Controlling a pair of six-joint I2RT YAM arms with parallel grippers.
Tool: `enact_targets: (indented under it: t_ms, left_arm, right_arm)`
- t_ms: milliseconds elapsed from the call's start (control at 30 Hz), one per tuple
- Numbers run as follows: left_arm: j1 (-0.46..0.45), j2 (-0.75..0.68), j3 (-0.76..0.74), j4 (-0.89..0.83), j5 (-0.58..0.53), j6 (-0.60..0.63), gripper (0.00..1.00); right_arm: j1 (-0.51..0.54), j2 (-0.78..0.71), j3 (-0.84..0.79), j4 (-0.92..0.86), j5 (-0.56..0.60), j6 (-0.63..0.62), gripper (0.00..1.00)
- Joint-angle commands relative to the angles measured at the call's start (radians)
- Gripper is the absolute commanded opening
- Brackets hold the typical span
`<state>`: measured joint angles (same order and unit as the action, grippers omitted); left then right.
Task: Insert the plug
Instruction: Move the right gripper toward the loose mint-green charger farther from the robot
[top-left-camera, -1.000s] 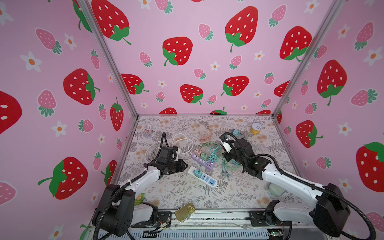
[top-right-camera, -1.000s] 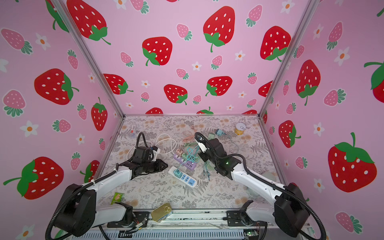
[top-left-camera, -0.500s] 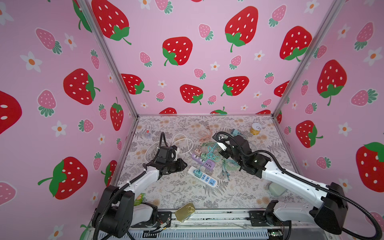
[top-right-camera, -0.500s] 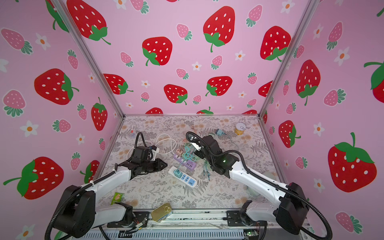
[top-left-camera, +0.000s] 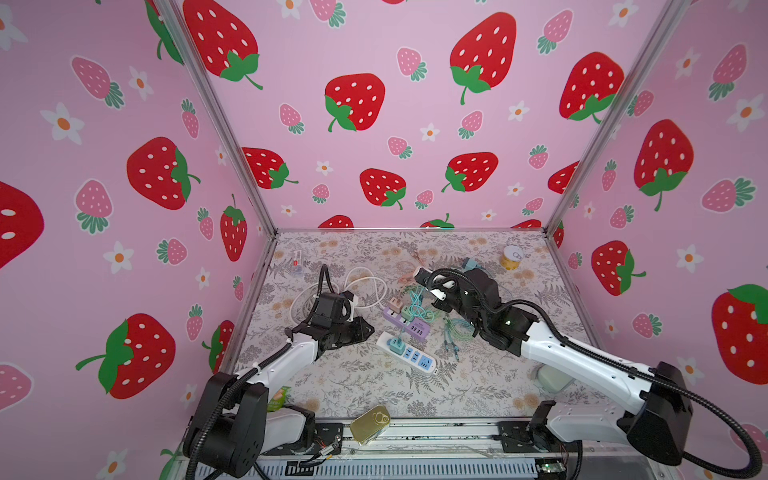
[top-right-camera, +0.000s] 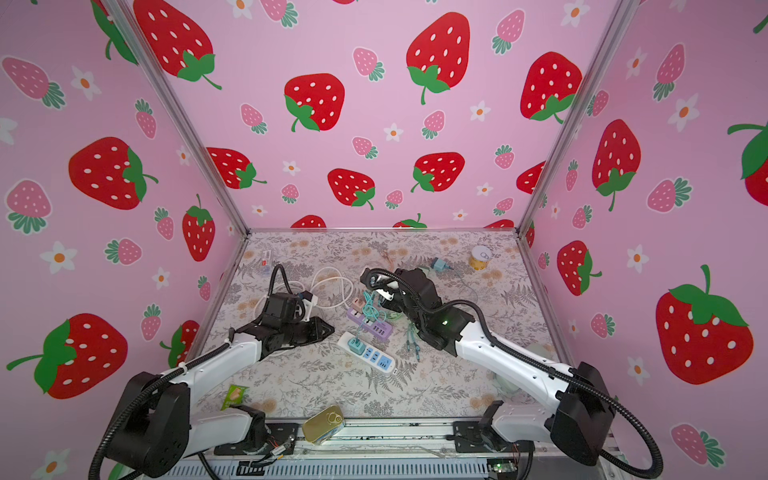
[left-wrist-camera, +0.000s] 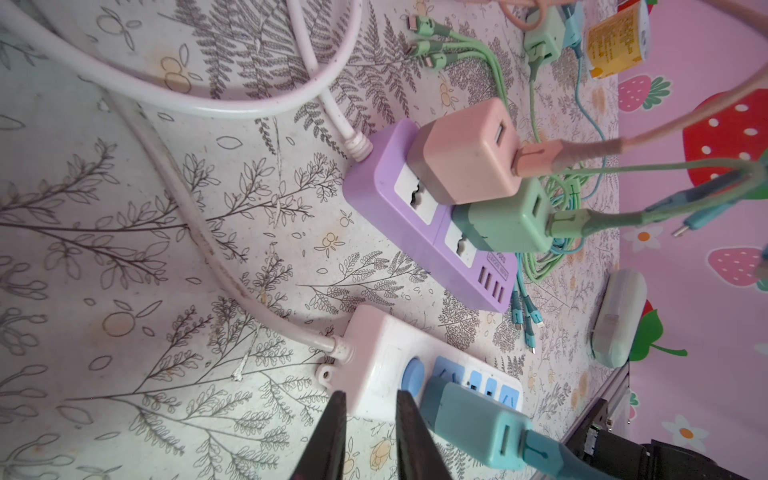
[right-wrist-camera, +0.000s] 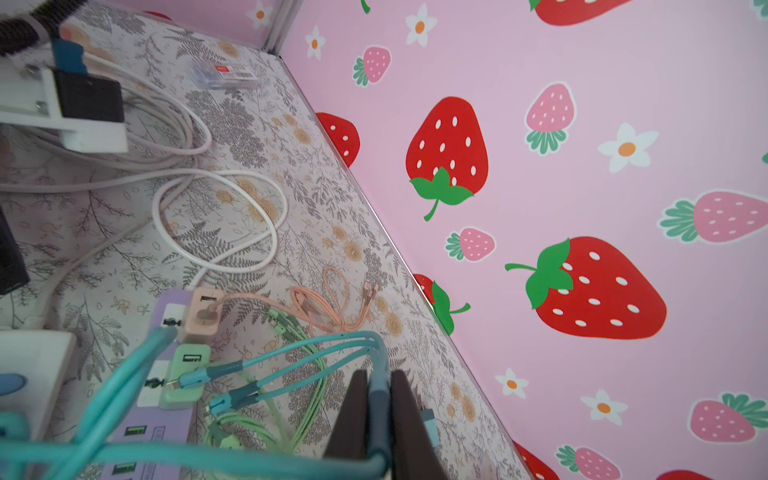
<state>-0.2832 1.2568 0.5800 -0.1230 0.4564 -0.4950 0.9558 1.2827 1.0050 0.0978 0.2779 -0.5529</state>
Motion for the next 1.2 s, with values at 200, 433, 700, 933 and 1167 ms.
enact_targets:
  t_ms: [200,433,700,933,1167]
  left_arm:
    - [0.006,-0.032,-0.017,0.012,0.007,-0.009,0.25]
    - [0.006,-0.068,-0.031,0.007,-0.041,-0.043,0.25]
    - [0.006,-0.173,-0.063,-0.039,-0.196,-0.115,0.25]
    - [0.006,-0.247,-0.058,-0.091,-0.244,-0.106,0.26]
    - [0.007,-0.272,-0.055,-0.106,-0.253,-0.104,0.26]
  right_arm:
    - [0.008,0.130,0.097,0.056,-0.233,-0.089,0.13]
    - [0.008,0.260,0.155,0.095,-0.335,-0.065,0.13]
    - [0.008,0.404,0.234,0.128,-0.331,-0.020,0.14]
    - [0.007,0.491,0.327,0.010,-0.200,0.027,0.28]
    - [-0.015,0.473,0.350,-0.138,-0.149,0.046,0.48]
